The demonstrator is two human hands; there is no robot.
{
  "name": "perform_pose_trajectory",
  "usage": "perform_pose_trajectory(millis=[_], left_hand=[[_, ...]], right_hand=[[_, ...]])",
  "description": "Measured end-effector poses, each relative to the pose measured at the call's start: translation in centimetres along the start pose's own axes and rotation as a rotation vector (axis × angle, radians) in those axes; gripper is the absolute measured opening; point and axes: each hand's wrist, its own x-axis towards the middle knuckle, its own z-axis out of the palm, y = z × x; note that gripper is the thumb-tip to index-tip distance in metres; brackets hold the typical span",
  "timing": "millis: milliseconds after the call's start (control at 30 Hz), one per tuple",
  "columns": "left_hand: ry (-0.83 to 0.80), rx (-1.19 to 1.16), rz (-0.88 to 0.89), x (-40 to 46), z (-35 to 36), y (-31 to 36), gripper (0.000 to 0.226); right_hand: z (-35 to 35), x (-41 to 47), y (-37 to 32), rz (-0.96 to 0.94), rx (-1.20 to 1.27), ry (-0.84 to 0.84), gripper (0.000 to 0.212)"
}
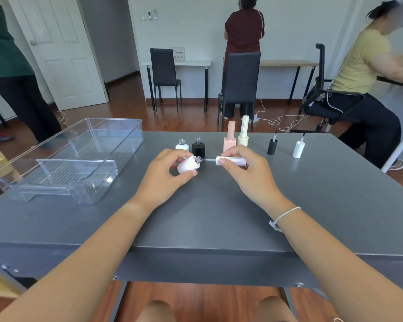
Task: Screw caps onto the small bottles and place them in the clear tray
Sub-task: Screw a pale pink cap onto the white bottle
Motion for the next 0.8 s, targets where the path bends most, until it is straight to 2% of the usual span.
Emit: perform_pose_trajectory(millis=[267,800], left_hand=[[-0.017,0.015,0.011,-0.04,-0.01,-0.01,0.031],[-0.058,0.045,0.04,-0.05,-0.03,-0.1,0.039]], right_hand=[[0.01,-0.08,-0.05,0.0,-0.034,0.001,0.015],[0.16,-0.08,0.62,-0.051,-0.125,-0.017,0.004]])
